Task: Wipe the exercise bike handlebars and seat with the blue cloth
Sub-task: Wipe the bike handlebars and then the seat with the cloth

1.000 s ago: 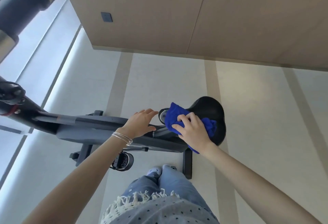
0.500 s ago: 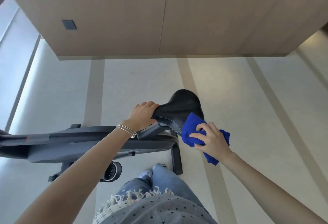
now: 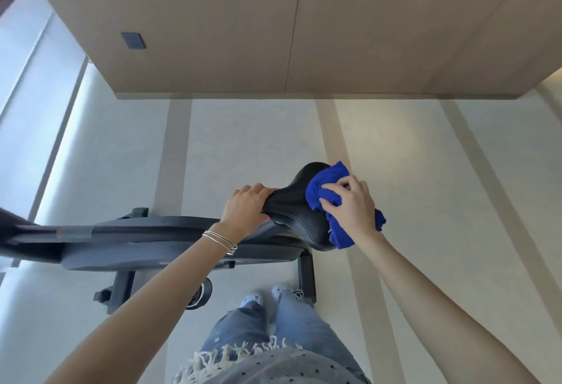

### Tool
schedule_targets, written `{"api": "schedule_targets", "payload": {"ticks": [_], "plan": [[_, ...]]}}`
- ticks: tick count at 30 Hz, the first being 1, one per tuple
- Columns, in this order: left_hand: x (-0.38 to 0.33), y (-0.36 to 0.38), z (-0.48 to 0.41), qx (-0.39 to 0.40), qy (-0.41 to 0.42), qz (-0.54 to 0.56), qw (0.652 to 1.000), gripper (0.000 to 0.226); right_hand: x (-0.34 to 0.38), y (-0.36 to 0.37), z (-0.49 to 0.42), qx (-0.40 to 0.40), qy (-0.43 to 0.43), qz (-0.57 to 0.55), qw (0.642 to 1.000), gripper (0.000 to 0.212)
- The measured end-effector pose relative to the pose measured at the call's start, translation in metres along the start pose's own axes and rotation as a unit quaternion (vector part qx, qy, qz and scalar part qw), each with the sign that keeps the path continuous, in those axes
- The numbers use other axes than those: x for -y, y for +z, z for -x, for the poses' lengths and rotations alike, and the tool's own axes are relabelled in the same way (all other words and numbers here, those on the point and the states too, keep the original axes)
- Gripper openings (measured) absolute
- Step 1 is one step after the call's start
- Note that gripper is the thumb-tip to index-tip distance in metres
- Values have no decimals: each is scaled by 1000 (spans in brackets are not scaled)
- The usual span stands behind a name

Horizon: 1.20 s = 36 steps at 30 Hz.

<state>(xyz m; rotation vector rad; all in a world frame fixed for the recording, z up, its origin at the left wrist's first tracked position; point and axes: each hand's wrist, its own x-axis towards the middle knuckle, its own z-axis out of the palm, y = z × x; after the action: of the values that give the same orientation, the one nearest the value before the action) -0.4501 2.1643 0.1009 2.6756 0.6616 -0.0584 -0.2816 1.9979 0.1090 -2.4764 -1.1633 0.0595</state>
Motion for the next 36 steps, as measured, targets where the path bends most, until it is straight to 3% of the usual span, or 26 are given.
{"api": "schedule_targets", "payload": {"ticks": [7, 11, 14, 16, 18, 27, 36], "plan": [[-13, -1, -1, -2, -63, -4, 998, 48, 1, -2, -69, 107, 10, 25, 994, 35], [-18, -2, -2, 4, -92, -8, 996, 52, 11, -1, -75, 110, -8, 36, 993, 33], [-21, 1, -2, -6, -111, 3, 994, 54, 0, 1, -30, 52, -112, 11, 992, 26], [-24, 3, -2, -10, -124, 9, 992, 55, -16, -1, -6, 55, -205, 8, 977, 25], [-26, 4, 0, -7, -139, 0, 990, 55, -25, -5, -13, 80, -242, -5, 967, 26], [-25, -21, 28, 31, -192, -11, 981, 61, 12, 6, -102, 187, -170, 41, 967, 28], [-34, -30, 80, 12, -266, -29, 963, 60, 42, 10, -62, 220, -290, -33, 931, 26]]}}
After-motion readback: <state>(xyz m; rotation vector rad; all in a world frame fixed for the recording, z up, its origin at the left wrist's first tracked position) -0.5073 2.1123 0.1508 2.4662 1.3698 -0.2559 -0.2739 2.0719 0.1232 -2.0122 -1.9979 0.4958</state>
